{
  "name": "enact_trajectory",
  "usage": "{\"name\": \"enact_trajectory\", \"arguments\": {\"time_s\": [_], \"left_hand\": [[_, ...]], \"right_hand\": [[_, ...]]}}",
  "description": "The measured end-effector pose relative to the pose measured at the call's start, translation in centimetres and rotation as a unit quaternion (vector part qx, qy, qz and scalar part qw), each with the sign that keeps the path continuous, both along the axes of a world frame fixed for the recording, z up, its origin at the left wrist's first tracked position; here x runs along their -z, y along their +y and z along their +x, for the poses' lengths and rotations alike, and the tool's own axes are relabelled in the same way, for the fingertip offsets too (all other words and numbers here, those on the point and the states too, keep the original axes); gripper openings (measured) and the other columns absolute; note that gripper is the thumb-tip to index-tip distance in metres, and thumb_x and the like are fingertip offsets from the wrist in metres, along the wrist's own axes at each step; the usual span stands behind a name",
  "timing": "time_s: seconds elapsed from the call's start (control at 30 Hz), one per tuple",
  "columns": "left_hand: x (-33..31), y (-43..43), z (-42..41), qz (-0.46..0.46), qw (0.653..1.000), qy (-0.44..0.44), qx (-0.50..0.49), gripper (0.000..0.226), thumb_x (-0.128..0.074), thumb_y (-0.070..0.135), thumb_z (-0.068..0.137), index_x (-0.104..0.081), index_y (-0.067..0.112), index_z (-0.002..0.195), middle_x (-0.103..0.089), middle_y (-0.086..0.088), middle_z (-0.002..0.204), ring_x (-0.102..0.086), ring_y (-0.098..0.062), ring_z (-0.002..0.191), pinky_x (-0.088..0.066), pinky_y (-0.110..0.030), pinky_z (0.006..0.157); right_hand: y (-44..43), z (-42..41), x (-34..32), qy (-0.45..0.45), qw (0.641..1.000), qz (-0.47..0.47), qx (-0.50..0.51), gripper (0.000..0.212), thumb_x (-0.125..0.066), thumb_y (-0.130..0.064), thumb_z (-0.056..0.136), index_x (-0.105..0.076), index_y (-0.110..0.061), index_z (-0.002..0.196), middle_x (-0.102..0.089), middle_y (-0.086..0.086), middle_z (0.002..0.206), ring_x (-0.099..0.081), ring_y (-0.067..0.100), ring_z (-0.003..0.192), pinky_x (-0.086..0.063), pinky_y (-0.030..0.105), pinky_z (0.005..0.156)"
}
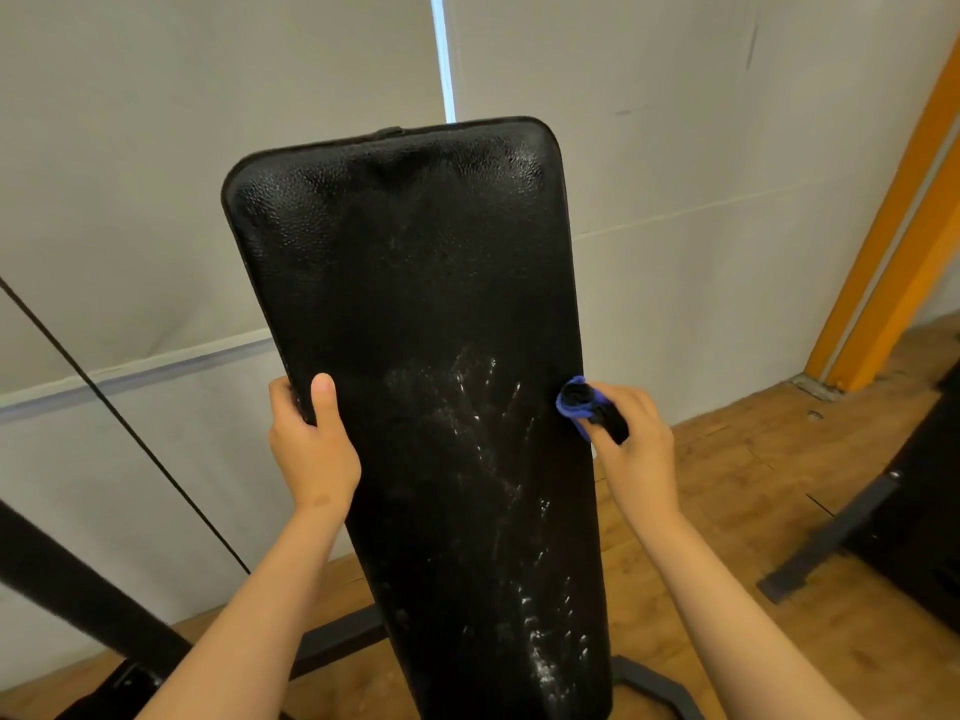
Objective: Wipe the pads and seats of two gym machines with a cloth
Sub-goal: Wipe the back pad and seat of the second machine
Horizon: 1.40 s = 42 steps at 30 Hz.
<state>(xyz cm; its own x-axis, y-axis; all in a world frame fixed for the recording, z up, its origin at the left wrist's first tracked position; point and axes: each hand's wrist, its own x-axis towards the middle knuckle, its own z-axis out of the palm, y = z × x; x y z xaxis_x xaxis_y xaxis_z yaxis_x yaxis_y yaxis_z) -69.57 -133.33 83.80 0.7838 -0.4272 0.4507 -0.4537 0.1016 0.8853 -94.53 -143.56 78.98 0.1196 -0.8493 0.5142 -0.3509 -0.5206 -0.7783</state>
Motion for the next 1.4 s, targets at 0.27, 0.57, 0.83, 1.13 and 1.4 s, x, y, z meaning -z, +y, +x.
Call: {"name": "enact_trajectory", "arguments": {"time_s": [0.27, 0.57, 0.83, 1.13, 1.4], "left_hand": [[0.0, 0.2, 0.0, 0.014, 1.0, -0.01, -0.013, 0.04, -0.037, 0.039, 0.101, -0.05, 0.007, 0.122, -0.055, 0.003, 0.102, -0.051, -0.001, 0.081, -0.036, -0.009, 0.068], [0.0, 0.1, -0.3, 0.027, 0.999, -0.027, -0.032, 0.043, -0.037, 0.045, 0.099, -0.051, 0.009, 0.119, -0.055, 0.005, 0.098, -0.05, 0.004, 0.075, -0.033, 0.001, 0.059], [0.4, 0.0, 0.1, 0.031, 0.998, -0.034, -0.048, 0.042, -0.038, 0.044, 0.099, -0.051, 0.007, 0.116, -0.055, 0.0, 0.097, -0.052, -0.01, 0.082, -0.033, -0.008, 0.061], [0.4, -0.1, 0.3, 0.021, 0.998, -0.041, -0.037, 0.05, -0.036, 0.051, 0.095, -0.05, 0.008, 0.116, -0.056, -0.001, 0.096, -0.053, -0.011, 0.082, -0.036, -0.01, 0.062], [0.5, 0.0, 0.2, 0.017, 0.999, -0.036, -0.027, 0.062, -0.032, 0.06, 0.089, -0.05, 0.008, 0.116, -0.058, -0.002, 0.097, -0.054, -0.013, 0.082, -0.036, -0.011, 0.061]], "right_hand": [[-2.2, 2.5, -6.8, -0.038, 0.993, -0.113, 0.023, 0.036, -0.068, -0.009, 0.085, -0.063, -0.016, 0.121, -0.055, -0.005, 0.109, -0.054, 0.014, 0.103, -0.043, 0.018, 0.09], [2.0, 3.0, 0.6, 0.079, 0.99, -0.115, -0.018, 0.046, -0.071, -0.003, 0.081, -0.061, -0.016, 0.124, -0.057, 0.003, 0.114, -0.051, 0.014, 0.107, -0.043, 0.017, 0.091], [0.3, 2.8, -3.1, 0.029, 0.991, -0.127, 0.013, 0.039, -0.07, -0.008, 0.083, -0.063, -0.016, 0.121, -0.059, 0.003, 0.11, -0.054, 0.017, 0.104, -0.047, 0.028, 0.091], [2.1, 6.7, -3.3, 0.056, 0.983, -0.176, -0.008, 0.044, -0.073, -0.006, 0.078, -0.062, -0.014, 0.12, -0.059, 0.003, 0.112, -0.052, 0.014, 0.107, -0.039, 0.014, 0.091], [3.1, 5.4, -1.1, 0.09, 0.984, -0.149, -0.043, 0.042, -0.074, -0.007, 0.078, -0.065, -0.014, 0.119, -0.059, 0.001, 0.11, -0.054, 0.012, 0.105, -0.046, 0.02, 0.091]]}}
